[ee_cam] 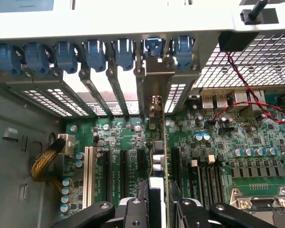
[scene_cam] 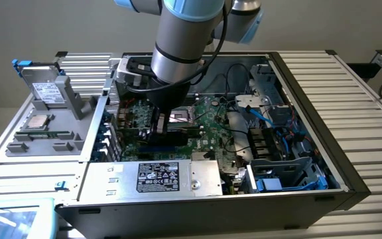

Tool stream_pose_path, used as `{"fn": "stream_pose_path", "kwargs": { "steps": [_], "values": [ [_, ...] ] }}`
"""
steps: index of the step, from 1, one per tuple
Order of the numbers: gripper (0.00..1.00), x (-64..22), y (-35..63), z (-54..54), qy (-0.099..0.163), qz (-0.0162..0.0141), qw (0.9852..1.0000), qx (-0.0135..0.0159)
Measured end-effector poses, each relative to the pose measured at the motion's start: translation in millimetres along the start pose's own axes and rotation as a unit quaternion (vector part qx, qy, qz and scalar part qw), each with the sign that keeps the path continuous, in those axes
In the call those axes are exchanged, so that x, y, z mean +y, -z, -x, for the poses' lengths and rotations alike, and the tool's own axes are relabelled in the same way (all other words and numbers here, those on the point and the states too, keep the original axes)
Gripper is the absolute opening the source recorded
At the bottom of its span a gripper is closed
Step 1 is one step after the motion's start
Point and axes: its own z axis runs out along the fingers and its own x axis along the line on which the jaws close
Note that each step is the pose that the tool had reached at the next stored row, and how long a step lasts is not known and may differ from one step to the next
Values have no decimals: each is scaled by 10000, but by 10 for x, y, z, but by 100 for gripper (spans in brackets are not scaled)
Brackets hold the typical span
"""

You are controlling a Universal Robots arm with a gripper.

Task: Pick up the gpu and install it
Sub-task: 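Insert the gpu into the slot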

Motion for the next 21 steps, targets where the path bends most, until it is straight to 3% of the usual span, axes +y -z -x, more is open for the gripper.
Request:
{"fn": "stream_pose_path", "kwargs": {
  "steps": [21],
  "values": [
    [27,8,-4,4,34,0,10000,9]
  ]
}}
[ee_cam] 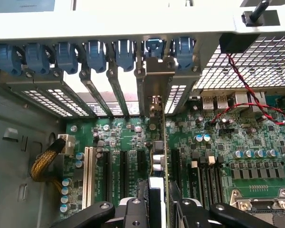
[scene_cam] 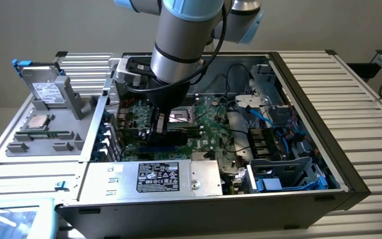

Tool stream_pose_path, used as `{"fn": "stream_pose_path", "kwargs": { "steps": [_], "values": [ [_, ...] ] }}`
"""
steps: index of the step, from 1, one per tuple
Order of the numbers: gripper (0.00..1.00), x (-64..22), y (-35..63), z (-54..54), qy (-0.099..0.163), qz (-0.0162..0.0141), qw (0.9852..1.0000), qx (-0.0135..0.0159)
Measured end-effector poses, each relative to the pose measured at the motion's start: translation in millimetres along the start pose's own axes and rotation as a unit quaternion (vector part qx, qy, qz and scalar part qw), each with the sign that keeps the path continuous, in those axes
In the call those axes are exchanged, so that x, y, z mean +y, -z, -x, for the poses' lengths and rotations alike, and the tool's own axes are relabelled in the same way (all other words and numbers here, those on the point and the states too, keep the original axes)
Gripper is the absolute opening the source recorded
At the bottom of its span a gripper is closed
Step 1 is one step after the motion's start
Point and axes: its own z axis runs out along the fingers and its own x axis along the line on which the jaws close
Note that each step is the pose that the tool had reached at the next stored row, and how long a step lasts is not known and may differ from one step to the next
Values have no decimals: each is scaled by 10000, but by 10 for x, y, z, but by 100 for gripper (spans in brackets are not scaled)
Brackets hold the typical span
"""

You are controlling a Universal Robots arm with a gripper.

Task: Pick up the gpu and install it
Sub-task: 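Insert the gpu into the slot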

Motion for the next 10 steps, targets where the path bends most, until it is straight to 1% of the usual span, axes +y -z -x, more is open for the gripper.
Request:
{"fn": "stream_pose_path", "kwargs": {
  "steps": [5,10],
  "values": [
    [27,-27,7,-5,0,0,10000,1],
    [27,-22,6,-4,0,0,10000,0]
  ]
}}
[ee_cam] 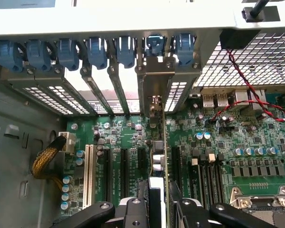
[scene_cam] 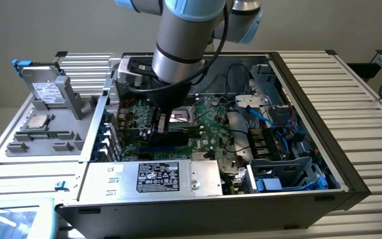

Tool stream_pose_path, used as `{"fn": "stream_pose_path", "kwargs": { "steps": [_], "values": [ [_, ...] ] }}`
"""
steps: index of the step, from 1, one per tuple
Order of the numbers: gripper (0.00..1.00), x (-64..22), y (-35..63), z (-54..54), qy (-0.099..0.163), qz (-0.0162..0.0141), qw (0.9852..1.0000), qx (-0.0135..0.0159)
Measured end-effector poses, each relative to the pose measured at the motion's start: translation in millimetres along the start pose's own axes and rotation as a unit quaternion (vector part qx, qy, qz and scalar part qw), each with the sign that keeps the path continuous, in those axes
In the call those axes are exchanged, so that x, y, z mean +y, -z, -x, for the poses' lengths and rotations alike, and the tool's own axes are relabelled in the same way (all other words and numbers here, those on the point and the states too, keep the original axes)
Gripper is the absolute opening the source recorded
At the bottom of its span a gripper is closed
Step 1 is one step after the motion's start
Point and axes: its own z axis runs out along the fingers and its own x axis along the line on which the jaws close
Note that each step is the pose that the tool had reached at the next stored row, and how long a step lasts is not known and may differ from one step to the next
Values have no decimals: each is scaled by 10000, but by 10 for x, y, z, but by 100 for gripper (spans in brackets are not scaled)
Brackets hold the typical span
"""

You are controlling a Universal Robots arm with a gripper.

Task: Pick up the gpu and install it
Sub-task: 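Insert the gpu into the slot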

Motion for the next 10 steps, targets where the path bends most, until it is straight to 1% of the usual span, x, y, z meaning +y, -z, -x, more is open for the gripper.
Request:
{"fn": "stream_pose_path", "kwargs": {
  "steps": [10],
  "values": [
    [27,32,-9,-2,1,0,10000,1]
  ]
}}
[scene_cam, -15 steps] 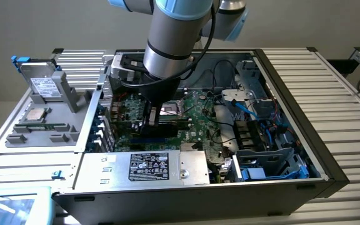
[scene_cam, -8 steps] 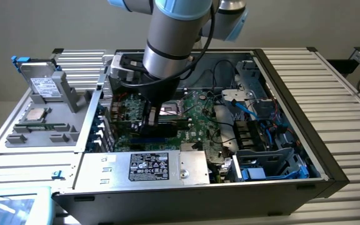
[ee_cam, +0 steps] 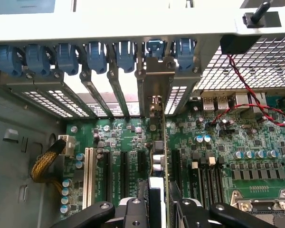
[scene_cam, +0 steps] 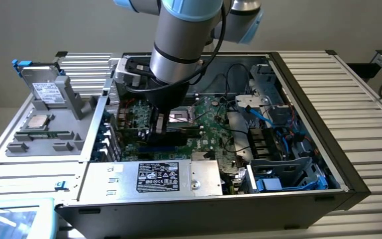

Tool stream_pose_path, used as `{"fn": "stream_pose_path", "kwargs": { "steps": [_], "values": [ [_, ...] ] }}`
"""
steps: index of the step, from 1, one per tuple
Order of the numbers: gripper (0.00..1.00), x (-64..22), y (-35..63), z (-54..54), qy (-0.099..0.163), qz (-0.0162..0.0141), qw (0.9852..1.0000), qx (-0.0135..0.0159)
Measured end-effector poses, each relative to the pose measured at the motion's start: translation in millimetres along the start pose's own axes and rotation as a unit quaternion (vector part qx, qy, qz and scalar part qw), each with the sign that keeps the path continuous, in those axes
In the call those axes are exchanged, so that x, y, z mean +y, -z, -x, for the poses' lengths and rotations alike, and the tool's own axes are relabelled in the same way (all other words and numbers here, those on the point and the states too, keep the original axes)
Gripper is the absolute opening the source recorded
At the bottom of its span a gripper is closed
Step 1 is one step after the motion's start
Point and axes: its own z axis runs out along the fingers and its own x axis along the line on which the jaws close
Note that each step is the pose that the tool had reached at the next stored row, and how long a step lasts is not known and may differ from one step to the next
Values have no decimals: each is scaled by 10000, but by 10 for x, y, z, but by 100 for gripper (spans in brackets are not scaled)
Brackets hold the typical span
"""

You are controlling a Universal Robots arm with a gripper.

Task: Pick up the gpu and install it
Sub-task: 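Insert the gpu into the slot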

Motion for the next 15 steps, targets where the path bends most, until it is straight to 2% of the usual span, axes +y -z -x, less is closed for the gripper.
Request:
{"fn": "stream_pose_path", "kwargs": {
  "steps": [15],
  "values": [
    [27,17,-27,-9,-1,-1,10000,-1]
  ]
}}
